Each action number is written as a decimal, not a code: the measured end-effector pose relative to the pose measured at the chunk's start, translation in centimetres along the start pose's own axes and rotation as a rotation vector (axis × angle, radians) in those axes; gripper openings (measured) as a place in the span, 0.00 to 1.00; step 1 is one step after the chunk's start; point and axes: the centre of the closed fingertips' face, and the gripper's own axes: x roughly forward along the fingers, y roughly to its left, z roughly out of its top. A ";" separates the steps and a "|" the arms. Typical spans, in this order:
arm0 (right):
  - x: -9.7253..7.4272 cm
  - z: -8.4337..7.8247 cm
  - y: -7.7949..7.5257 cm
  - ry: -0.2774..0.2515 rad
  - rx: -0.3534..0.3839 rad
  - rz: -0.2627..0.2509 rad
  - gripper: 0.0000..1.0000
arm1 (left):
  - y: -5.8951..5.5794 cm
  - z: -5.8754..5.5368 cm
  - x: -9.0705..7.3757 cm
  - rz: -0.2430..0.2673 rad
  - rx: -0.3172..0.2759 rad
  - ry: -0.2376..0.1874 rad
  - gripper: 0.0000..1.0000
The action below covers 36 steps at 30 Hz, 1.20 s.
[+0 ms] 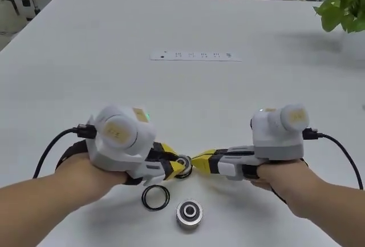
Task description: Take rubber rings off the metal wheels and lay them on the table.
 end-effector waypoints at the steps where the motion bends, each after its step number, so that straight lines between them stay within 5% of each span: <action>1: 0.0 0.0 0.0 -0.002 0.012 0.002 0.00 | 0.0 0.0 0.0 0.001 -0.001 0.001 0.12; 19: 0.4 0.3 0.8 0.000 0.007 0.019 0.00 | 0.0 0.1 0.1 0.013 0.006 0.001 0.12; 23: 0.7 0.8 2.0 -0.016 0.011 0.068 0.00 | 0.0 0.1 0.1 0.014 0.007 0.000 0.12; 29: 0.1 0.4 0.6 -0.004 -0.006 0.019 0.00 | 0.0 0.1 0.1 0.016 0.004 0.000 0.12; 36: 0.2 0.7 0.8 -0.022 0.010 0.022 0.00 | 0.0 0.1 0.1 0.021 0.021 -0.007 0.13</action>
